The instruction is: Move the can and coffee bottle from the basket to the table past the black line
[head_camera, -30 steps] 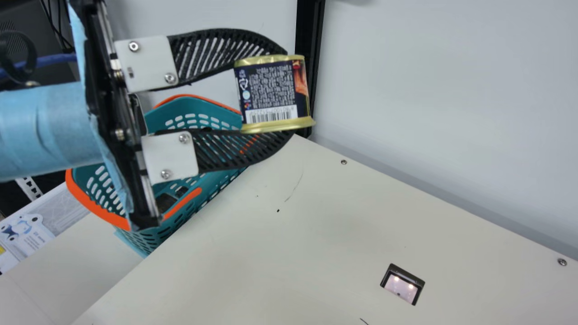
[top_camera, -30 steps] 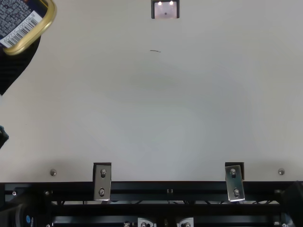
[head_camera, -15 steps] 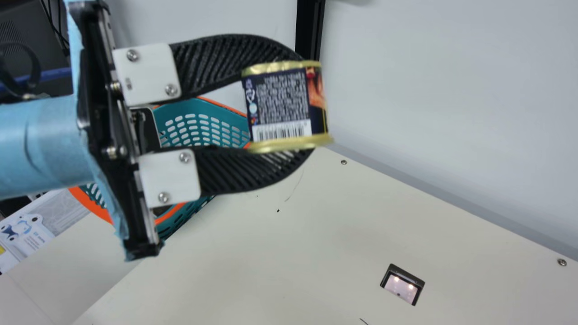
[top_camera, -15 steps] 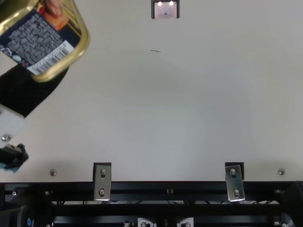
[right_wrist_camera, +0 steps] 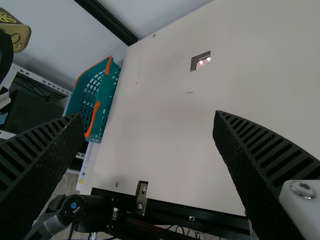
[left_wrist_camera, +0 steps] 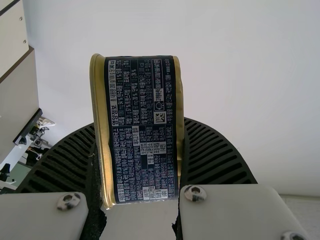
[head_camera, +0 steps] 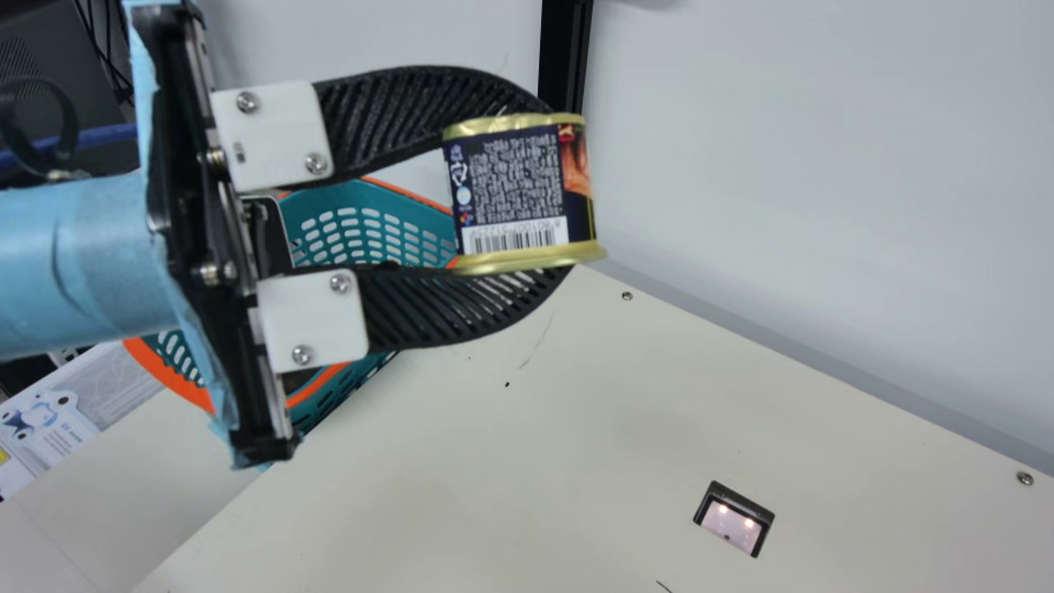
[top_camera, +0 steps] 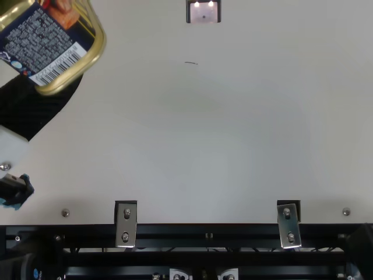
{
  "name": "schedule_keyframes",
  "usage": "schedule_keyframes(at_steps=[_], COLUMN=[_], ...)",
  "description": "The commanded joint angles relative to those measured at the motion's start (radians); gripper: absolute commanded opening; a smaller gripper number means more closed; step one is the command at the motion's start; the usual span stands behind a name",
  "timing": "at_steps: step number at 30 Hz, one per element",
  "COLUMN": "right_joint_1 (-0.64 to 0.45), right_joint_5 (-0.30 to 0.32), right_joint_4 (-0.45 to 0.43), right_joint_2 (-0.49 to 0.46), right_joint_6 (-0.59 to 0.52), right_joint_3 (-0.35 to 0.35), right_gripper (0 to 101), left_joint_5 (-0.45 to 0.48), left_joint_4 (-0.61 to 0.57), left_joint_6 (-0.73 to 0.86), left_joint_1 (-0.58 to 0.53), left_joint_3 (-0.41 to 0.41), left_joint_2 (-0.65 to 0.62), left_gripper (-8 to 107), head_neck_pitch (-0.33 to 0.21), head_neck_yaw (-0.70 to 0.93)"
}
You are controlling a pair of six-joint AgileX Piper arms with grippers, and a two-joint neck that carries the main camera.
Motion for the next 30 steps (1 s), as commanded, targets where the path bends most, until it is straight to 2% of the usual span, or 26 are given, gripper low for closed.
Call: schedule_keyframes(at_steps=[1, 30], right_joint_1=[0.000, 0.000], right_joint_5=[0.000, 0.000], right_joint_4=[0.000, 0.000], right_joint_2=[0.000, 0.000], right_joint_6=[0.000, 0.000], right_joint_3=[0.000, 0.000], right_gripper=[101, 101], left_joint_5=[0.000, 0.001], left_joint_4=[0.000, -0.006], left_joint_6=[0.000, 0.016], left_joint_1=[0.000, 0.001], left_joint_3=[0.000, 0.006], left_joint_2=[0.000, 0.006], left_gripper=[10, 10], head_neck_pitch=[-0.031, -0.031], head_neck_yaw=[0.013, 0.013])
